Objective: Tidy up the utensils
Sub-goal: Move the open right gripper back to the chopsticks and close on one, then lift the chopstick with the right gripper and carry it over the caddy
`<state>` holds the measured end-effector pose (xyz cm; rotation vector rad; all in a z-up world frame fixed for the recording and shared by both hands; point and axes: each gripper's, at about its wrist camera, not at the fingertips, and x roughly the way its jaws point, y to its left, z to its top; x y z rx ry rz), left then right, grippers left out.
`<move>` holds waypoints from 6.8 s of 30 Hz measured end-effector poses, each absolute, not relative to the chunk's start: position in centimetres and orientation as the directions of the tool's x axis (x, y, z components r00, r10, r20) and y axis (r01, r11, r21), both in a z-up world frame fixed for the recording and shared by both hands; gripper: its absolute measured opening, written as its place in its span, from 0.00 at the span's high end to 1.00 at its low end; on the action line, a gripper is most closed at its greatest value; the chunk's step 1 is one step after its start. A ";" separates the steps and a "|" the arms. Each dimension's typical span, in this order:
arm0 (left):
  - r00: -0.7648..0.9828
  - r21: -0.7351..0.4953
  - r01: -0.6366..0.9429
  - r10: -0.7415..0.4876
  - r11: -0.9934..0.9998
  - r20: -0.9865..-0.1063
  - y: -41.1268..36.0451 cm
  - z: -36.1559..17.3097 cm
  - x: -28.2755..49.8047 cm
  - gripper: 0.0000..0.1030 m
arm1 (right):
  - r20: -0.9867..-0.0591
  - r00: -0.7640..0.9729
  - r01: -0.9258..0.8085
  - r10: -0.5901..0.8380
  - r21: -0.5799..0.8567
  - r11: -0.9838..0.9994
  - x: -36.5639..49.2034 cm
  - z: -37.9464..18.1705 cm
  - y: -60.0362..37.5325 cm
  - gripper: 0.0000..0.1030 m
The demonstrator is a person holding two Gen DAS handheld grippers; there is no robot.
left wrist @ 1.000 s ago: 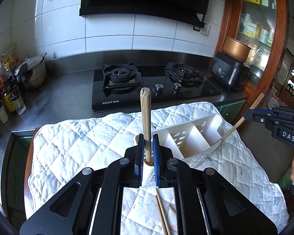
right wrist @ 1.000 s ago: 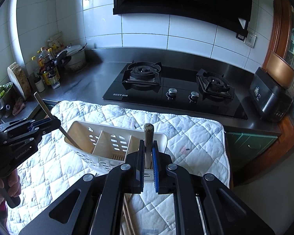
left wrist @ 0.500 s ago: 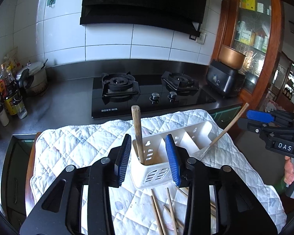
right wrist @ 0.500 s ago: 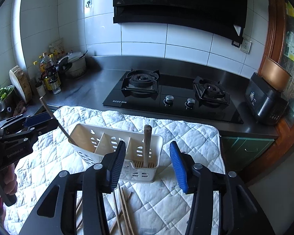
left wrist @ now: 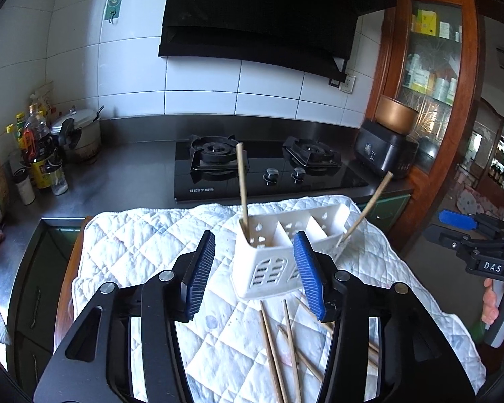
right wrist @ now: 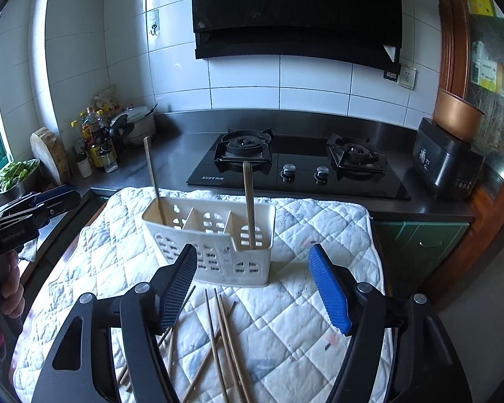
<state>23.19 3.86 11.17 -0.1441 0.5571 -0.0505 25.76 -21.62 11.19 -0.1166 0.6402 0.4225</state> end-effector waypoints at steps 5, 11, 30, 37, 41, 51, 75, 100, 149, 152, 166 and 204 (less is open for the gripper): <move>0.843 -0.156 -0.010 -0.075 0.988 -0.532 3.6 9.7 20.0 0.52 | -0.600 0.717 -0.426 0.354 0.025 0.904 23.0 9.6 -22.7 0.34; 0.837 -0.151 -0.025 -0.063 0.988 -0.544 3.0 7.6 16.5 0.47 | -0.587 0.724 -0.436 0.363 0.020 0.900 19.5 7.6 -24.1 0.31; 0.769 -0.205 -0.088 -0.064 0.975 -0.636 3.4 -1.0 9.9 0.45 | -0.617 0.676 -0.490 0.403 0.032 0.871 13.0 -0.7 -24.8 0.30; 0.758 -0.167 -0.108 -0.027 0.980 -0.652 3.7 -2.3 8.2 0.45 | -0.674 0.624 -0.503 0.395 0.040 0.863 13.7 -3.9 -24.8 0.34; 0.752 -0.172 -0.130 -0.016 0.976 -0.659 4.5 -2.7 7.6 0.45 | -0.701 0.589 -0.505 0.402 0.070 0.860 14.7 -5.2 -25.3 0.46; 0.732 -0.185 -0.154 -0.014 0.971 -0.681 5.5 -4.1 7.6 0.45 | -0.749 0.519 -0.496 0.412 0.129 0.859 18.6 -7.2 -25.7 0.77; 0.704 -0.183 -0.096 -0.063 0.979 -0.708 3.7 -5.5 9.0 0.45 | -0.789 0.468 -0.614 0.399 0.034 0.789 21.6 -9.1 -23.4 0.91; 0.671 -0.248 -0.038 -0.160 0.968 -0.724 -0.3 -8.5 14.2 0.82 | -0.735 0.509 -0.551 0.448 0.122 0.826 20.0 -8.0 -25.8 0.93; 0.766 -0.209 -0.035 -0.109 0.977 -0.634 0.3 -3.4 13.3 0.94 | -0.590 0.673 -0.533 0.446 0.031 0.846 15.4 2.1 -24.6 0.93; 0.771 -0.238 -0.009 -0.145 0.971 -0.621 1.0 -2.5 13.1 0.94 | -0.590 0.676 -0.535 0.441 0.019 0.845 15.5 3.0 -24.0 0.94; 0.732 -0.191 0.108 -0.208 0.976 -0.648 1.9 0.4 13.1 0.94 | -0.573 0.686 -0.551 0.449 -0.007 0.834 16.4 7.5 -21.6 0.94; 0.750 -0.148 0.168 -0.224 0.975 -0.622 3.0 5.3 14.9 0.94 | -0.550 0.699 -0.576 0.457 -0.053 0.816 18.2 12.0 -18.9 0.94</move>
